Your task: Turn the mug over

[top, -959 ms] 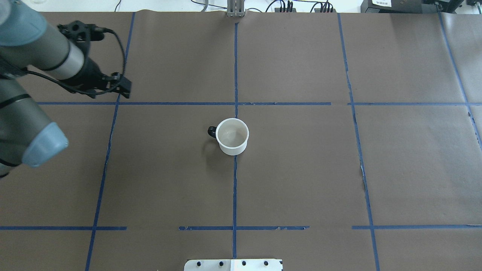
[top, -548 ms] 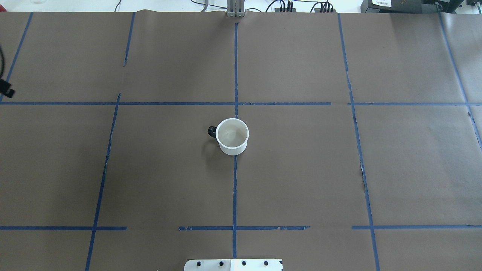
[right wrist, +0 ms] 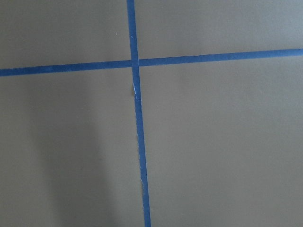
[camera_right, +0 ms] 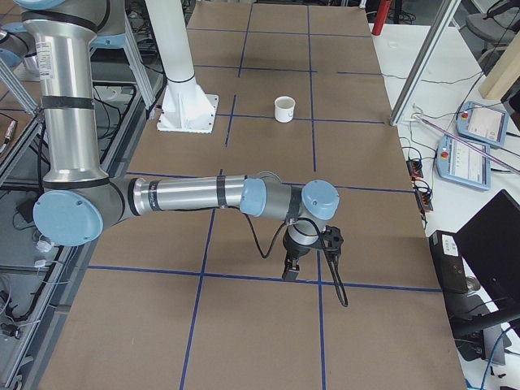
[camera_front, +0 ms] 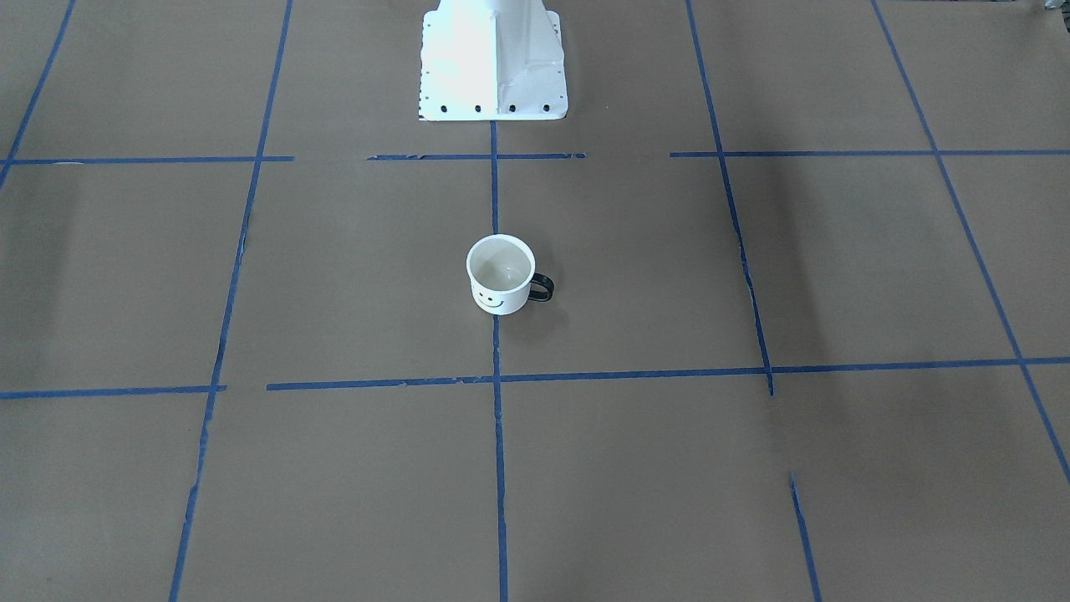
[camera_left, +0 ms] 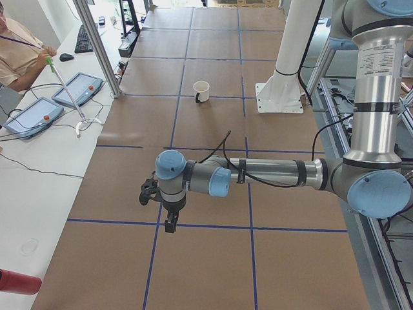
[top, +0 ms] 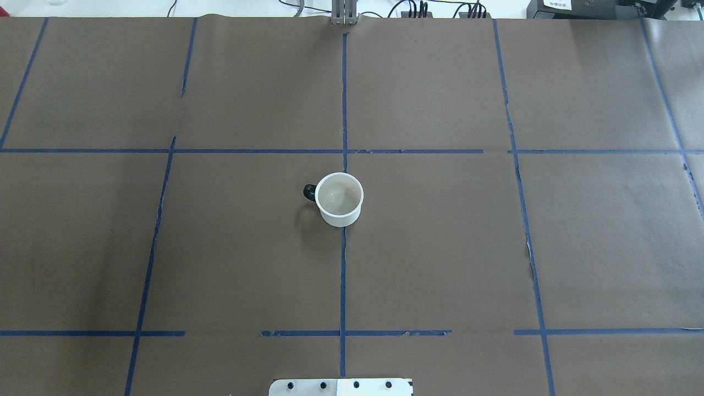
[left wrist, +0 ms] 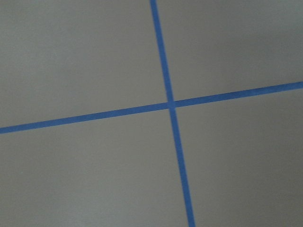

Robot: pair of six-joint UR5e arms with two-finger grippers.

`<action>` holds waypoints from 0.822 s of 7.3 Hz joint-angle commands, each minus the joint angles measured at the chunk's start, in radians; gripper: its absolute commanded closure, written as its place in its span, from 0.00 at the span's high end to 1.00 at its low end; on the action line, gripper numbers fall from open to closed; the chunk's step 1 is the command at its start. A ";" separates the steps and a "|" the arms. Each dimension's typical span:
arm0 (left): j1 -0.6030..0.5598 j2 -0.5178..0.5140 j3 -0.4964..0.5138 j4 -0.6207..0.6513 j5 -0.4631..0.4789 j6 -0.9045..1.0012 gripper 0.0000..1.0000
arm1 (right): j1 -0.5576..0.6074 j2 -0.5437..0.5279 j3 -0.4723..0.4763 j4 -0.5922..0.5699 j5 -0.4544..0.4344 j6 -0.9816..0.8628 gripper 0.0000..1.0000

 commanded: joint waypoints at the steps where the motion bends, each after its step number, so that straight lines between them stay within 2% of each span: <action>1: -0.024 0.017 0.012 0.003 -0.089 0.015 1.00 | 0.000 0.000 0.000 0.000 0.000 0.000 1.00; 6: -0.023 0.035 0.028 -0.009 -0.069 0.009 1.00 | 0.000 0.000 0.000 0.000 0.000 0.000 1.00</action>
